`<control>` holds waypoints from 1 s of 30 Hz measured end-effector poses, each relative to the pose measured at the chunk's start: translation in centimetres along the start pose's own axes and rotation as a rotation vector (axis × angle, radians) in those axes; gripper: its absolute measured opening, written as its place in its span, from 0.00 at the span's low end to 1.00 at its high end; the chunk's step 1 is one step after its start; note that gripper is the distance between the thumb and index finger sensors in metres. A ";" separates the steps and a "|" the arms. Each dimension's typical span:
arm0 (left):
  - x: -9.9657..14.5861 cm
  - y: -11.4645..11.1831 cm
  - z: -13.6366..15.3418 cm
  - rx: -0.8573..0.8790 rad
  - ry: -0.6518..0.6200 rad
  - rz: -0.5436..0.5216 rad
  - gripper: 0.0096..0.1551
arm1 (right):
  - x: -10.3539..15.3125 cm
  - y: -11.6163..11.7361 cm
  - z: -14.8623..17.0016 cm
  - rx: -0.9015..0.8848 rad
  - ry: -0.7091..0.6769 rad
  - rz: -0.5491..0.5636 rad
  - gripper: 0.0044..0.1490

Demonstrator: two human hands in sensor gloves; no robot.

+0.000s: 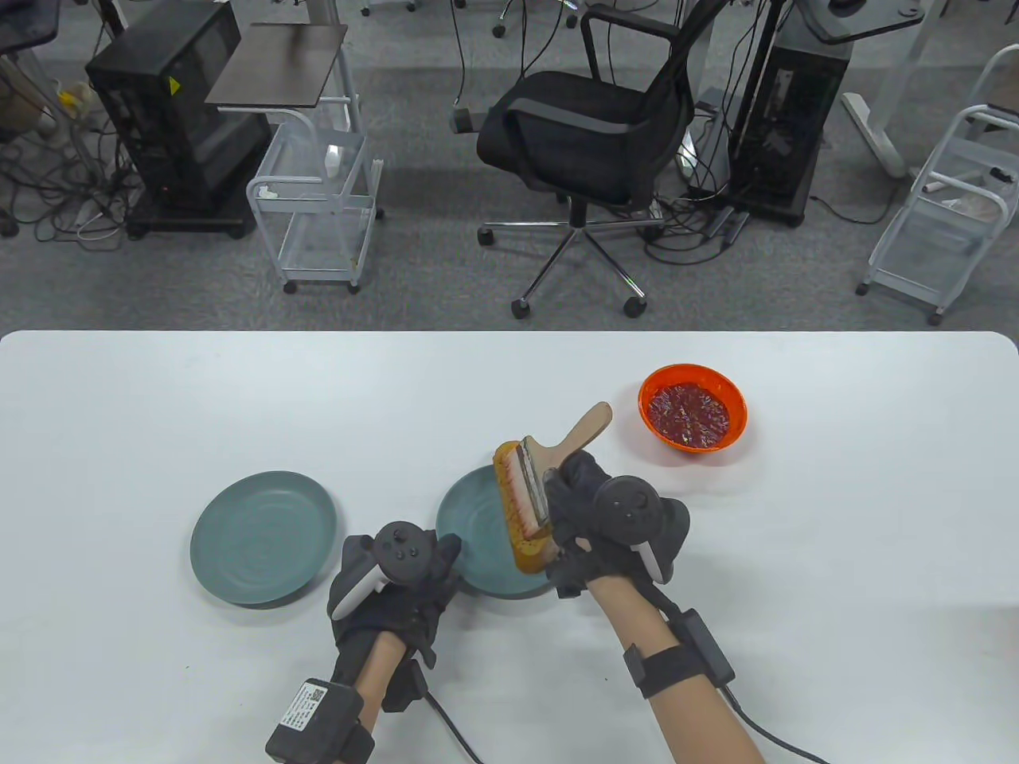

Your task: Dip brush into ketchup and spread onto bread slice

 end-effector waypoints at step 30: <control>0.0 0.0 0.0 -0.006 0.005 -0.001 0.31 | 1.2 -0.9 1.2 -0.072 0.057 -0.067 0.29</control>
Point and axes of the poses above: the tracker on the back of each hand, its own z axis roughly to the little-finger side, its own x axis roughly from the fingertips to the wrist, y = z × x, the point moved 4 cm from there along -x, roughly from the wrist to the fingertips, and after that the axes turned 10 degrees about z, right-handed, at the moved point
